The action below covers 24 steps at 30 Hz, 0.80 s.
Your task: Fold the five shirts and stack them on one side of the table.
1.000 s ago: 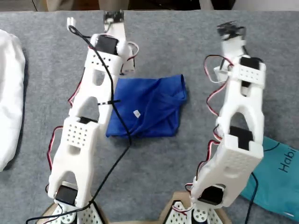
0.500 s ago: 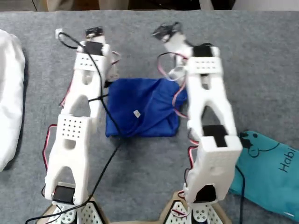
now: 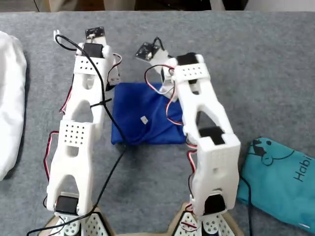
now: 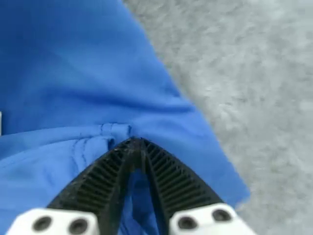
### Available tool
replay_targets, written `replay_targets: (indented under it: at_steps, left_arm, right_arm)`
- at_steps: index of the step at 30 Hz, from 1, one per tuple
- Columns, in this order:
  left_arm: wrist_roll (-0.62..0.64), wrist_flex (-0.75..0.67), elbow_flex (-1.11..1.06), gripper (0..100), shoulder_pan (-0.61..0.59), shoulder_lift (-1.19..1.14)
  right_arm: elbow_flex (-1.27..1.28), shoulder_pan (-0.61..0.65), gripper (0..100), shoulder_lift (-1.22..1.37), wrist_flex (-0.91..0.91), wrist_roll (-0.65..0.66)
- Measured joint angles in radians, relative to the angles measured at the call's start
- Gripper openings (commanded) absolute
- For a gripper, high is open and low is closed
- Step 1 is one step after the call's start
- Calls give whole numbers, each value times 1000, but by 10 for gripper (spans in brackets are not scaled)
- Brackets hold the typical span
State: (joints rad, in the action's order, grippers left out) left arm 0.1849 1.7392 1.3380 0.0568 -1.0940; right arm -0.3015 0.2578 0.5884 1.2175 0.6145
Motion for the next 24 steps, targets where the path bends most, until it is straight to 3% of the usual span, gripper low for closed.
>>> replay_targets:
  at_steps: [11,24]
  left_arm:
    - [-29,2,66,20,-64,0]
    - [-37,-17,66,20,-64,-12]
  right_arm:
    - [-66,38,5,46,87,0]
    - [-58,-11,5,23,261,66]
